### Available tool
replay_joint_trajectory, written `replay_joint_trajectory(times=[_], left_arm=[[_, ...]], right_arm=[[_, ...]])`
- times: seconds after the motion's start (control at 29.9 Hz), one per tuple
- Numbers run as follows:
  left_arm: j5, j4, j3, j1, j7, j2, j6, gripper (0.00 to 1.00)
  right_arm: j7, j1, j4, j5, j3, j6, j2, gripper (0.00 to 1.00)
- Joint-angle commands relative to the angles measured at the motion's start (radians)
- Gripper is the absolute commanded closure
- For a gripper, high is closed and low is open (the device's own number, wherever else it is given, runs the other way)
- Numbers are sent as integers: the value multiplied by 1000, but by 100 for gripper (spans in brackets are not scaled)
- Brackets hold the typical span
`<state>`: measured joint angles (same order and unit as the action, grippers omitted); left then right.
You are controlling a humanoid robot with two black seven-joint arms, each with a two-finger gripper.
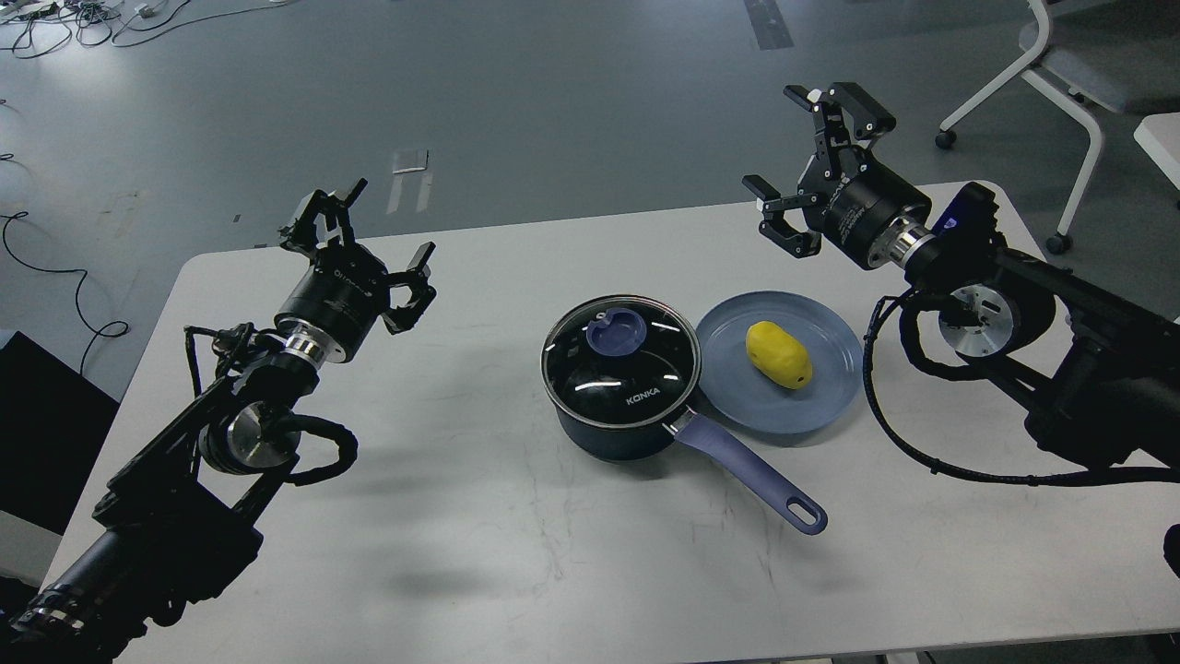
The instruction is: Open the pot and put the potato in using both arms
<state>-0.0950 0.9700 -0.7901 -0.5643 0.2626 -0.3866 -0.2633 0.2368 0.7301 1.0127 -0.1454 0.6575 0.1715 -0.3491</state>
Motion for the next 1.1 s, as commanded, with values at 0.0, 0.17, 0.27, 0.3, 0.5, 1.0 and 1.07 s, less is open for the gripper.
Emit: replay_joint_trajectory(times=[0.0, 0.17, 0.27, 0.3, 0.5, 1.0, 1.07], left_arm=[[-6, -1, 3, 0, 0, -3, 1, 1], [-6, -2, 2, -8, 1, 0, 4, 1], [3, -2, -9, -11, 3, 5, 3, 1], [4, -2, -11, -11, 3, 5, -1, 1], [-11, -4, -3, -13, 3, 5, -1, 1], [-14, -4, 23, -11, 30, 9, 12, 1], [-15, -4, 25, -14, 27, 9, 15, 1]], right_arm=[[-8, -9, -14, -2, -5, 0, 5, 0], [-25, -26, -14, -3, -12, 0, 5, 0], [-25, -38, -13, -8, -13, 5, 4, 0], [-25, -44, -11, -8, -13, 5, 1, 0], [-24, -49, -6, -10, 1, 16, -4, 0], [-22, -11, -14, -11, 8, 16, -14, 0], [-22, -4, -16, -11, 7, 16, -14, 0]])
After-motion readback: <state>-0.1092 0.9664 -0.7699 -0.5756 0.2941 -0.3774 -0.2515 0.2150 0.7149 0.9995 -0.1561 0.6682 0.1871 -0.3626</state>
